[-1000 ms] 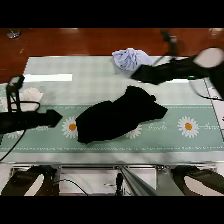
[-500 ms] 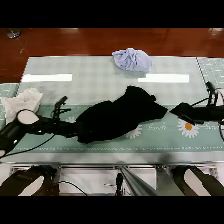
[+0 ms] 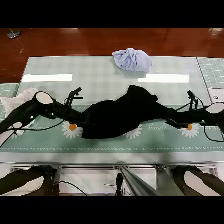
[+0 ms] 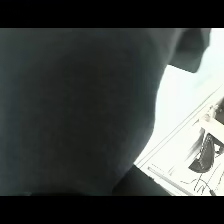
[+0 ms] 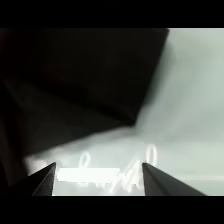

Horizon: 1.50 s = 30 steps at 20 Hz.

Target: Fold the shirts.

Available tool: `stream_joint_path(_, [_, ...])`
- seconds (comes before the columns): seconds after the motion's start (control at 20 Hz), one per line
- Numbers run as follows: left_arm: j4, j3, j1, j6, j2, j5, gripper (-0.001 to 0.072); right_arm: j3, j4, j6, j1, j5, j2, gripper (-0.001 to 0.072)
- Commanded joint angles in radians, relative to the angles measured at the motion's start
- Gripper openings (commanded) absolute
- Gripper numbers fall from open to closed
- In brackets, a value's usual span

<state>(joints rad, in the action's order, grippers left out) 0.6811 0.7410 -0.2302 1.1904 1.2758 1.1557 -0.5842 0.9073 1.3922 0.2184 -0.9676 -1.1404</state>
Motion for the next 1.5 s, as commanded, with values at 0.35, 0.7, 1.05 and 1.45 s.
stream_joint_path(0.35, [0.006, 0.042, 0.007, 0.03, 0.008, -0.04, 0.0024, -0.148, -0.283, -0.126, -0.028, 0.074, -0.292, 0.0027])
stream_joint_path(0.7, [-0.039, 0.338, 0.114, 0.031, -0.161, -0.049, 0.0024, -0.666, -0.135, -0.073, -0.028, -0.103, -0.152, 0.0025])
stream_joint_path(1.05, [0.497, 0.826, 0.238, 0.391, -0.4, 0.047, 0.0024, -1.173, 0.137, 0.029, -0.028, -0.242, 0.182, 0.0026])
stream_joint_path(1.45, [0.624, 0.845, 0.238, 0.412, -0.615, 0.36, 0.0024, -1.169, 0.282, 0.076, -0.028, -0.397, 0.613, 0.0025])
